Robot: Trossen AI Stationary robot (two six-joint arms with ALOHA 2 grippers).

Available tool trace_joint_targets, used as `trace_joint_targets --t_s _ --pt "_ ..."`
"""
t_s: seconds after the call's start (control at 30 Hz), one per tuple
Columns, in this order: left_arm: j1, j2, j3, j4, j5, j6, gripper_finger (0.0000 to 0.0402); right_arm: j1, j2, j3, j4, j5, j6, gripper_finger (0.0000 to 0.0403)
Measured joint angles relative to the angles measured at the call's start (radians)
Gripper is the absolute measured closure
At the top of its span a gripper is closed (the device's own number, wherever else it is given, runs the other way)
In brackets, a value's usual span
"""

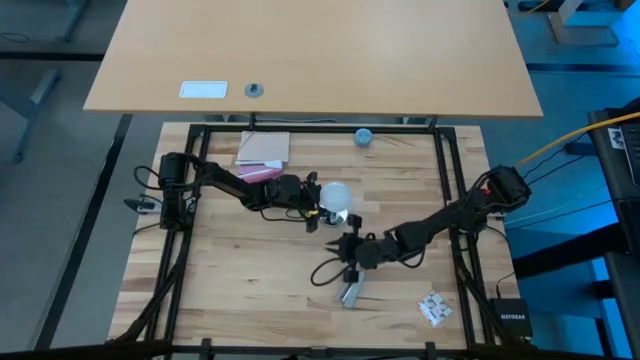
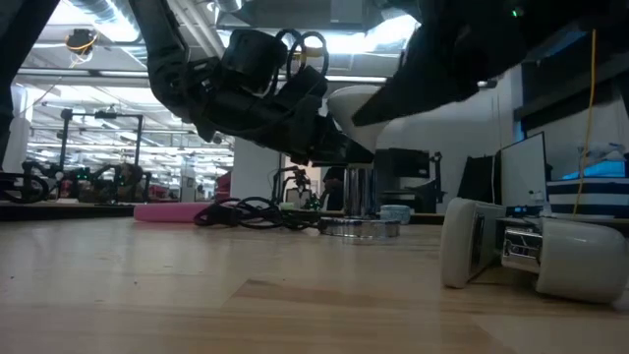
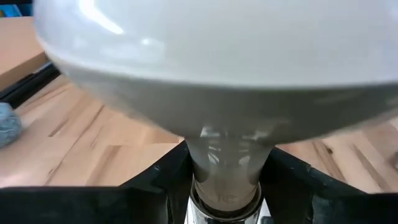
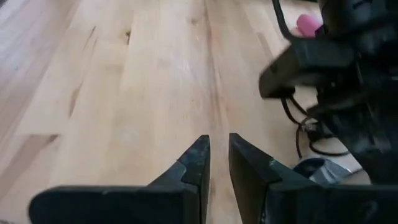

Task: Screw lightbulb
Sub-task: Insert light bulb into the lamp

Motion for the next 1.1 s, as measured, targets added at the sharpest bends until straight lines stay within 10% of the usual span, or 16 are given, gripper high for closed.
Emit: trace_joint_targets --t_s 0.3,0.7,1.1 --pt "0.013 0.0 -0.001 0.011 -0.088 0.001 0.0247 -0.006 0.0 0.007 0.008 0.0 -0.016 0.0336" --pt "0.056 0.0 -0.001 0.018 -0.094 -0.075 0.0247 -0.012 0.006 0.006 -0.093 0.203 -0.044 0.0208" --pt "0.052 0.0 -0.001 0.017 -0.093 -0.067 0.0247 -0.138 0.17 0.006 -0.089 0.198 -0.196 0.0248"
